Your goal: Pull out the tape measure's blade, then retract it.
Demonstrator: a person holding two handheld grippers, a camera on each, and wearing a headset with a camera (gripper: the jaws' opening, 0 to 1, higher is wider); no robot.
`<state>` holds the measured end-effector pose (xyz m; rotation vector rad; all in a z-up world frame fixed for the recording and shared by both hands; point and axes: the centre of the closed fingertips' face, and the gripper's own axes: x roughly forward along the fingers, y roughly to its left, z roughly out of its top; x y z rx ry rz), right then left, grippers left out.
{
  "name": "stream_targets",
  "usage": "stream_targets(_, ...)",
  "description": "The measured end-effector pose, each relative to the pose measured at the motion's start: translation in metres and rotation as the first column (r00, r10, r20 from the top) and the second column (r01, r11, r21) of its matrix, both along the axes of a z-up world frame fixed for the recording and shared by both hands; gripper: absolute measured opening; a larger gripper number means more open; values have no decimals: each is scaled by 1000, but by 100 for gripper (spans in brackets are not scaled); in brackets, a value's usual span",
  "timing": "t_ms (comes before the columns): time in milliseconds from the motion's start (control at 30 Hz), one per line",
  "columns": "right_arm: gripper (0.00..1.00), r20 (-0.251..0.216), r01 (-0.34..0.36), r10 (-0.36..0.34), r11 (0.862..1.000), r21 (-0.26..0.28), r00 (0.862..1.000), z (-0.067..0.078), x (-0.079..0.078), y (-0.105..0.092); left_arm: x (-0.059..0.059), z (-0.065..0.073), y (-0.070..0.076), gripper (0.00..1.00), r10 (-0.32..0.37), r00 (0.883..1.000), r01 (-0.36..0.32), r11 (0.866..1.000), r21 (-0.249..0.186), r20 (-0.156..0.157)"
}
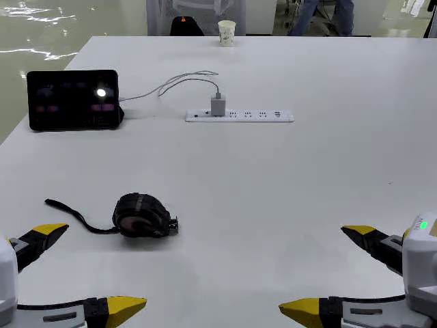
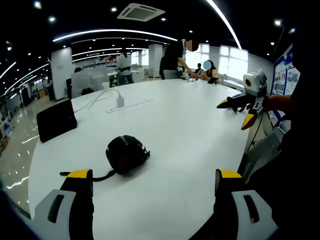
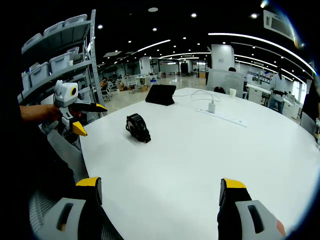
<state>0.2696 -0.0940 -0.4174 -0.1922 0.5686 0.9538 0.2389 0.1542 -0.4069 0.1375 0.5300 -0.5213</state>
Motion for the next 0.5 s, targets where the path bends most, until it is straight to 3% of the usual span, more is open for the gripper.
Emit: stream_targets(500, 99, 13, -14, 15, 1000, -7, 1000, 0, 0, 0, -1, -1, 0, 99, -2, 1000, 2, 1000, 0, -5)
